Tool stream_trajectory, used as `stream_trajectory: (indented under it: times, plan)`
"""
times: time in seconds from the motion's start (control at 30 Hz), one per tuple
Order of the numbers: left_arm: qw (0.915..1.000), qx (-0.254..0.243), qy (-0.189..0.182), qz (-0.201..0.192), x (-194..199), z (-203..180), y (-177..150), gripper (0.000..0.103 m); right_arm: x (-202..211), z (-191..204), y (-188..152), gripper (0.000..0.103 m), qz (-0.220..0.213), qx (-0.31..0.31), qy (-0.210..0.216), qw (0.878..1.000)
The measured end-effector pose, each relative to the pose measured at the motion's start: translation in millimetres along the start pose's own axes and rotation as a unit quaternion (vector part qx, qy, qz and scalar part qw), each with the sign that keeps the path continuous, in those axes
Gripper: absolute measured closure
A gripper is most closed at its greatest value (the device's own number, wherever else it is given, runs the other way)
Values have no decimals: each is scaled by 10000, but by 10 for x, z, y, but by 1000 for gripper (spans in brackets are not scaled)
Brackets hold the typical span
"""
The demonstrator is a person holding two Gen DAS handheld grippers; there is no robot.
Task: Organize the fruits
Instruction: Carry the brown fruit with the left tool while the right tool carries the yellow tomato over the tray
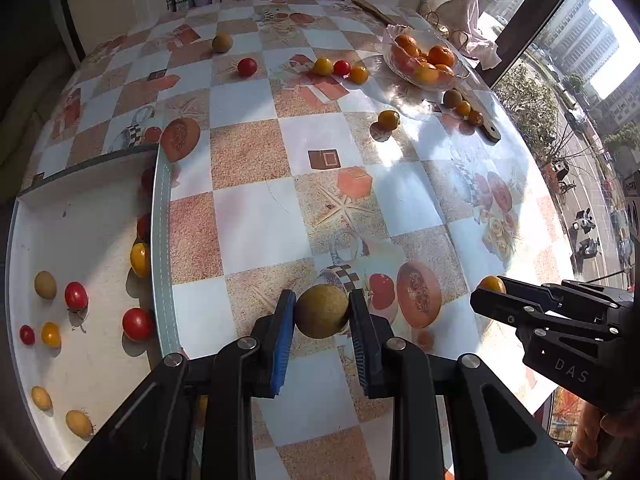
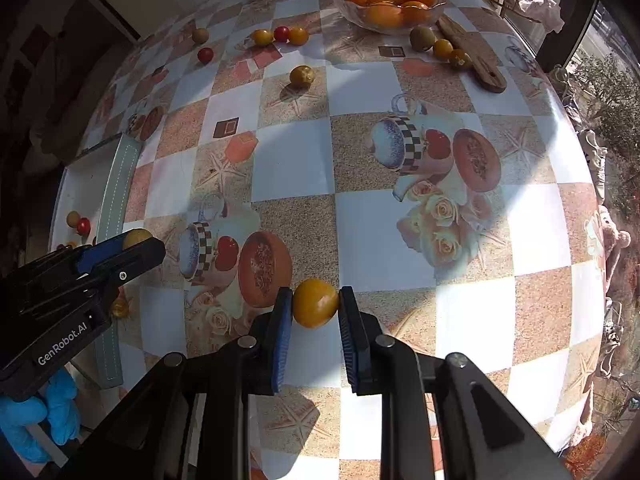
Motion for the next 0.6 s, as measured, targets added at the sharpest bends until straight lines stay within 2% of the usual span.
stream_trajectory:
  times: [0.3,0.6]
  plan:
    - [9967,679,355,-249,342,582,-203,75,-12,657,118,78,29,636,203,9978]
    - [9852,1424,936,-171,409,1298,-595,75,-138,1533,224,78,192,1268,641,9897]
Point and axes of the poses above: each gripper's, at about its wrist camera, not at the fingertips, and x roughly against the way its jaws point, z to its left, y to its top, the point moved 7 cm from there along -x, roughly the way its jaws point, and after that the axes turned 7 degrees about -x, right-handed, at the moved point
